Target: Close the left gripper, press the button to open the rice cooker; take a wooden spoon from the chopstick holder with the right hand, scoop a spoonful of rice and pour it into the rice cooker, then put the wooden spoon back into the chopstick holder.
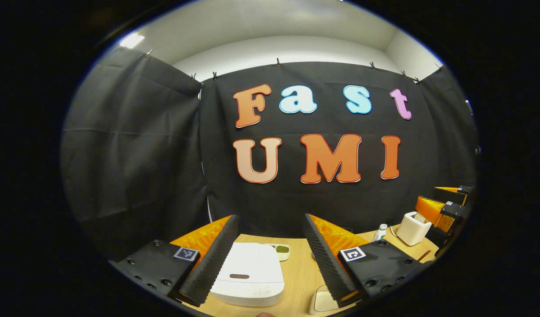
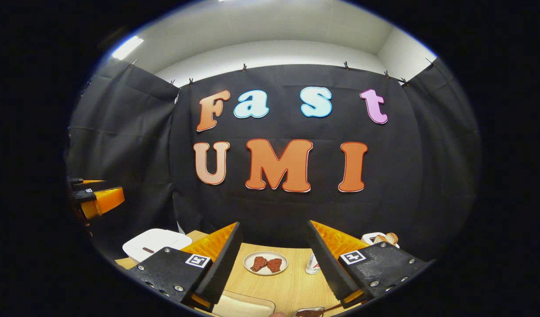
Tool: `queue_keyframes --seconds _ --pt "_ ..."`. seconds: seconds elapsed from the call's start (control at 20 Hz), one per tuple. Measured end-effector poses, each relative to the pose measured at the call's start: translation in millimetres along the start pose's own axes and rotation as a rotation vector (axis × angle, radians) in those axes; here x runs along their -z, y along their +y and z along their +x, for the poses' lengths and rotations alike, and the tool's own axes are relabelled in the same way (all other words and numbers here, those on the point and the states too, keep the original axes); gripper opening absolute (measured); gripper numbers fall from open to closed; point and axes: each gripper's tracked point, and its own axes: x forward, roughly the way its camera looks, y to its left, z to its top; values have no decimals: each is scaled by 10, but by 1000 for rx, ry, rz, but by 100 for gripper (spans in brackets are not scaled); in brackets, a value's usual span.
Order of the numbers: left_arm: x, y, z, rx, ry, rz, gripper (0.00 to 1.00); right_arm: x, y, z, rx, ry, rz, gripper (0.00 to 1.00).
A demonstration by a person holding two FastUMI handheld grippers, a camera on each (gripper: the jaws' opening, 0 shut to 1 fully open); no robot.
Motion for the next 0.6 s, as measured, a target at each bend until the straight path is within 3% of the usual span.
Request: queue_keyframes --seconds 0.2,0.6 --pt "20 -68 14 25 36 -54 100 -41 -60 29 19 -11 -5 92" --pt "-63 81 72 -14 -8 -49 100 -26 -99 1 33 -17 -18 92"
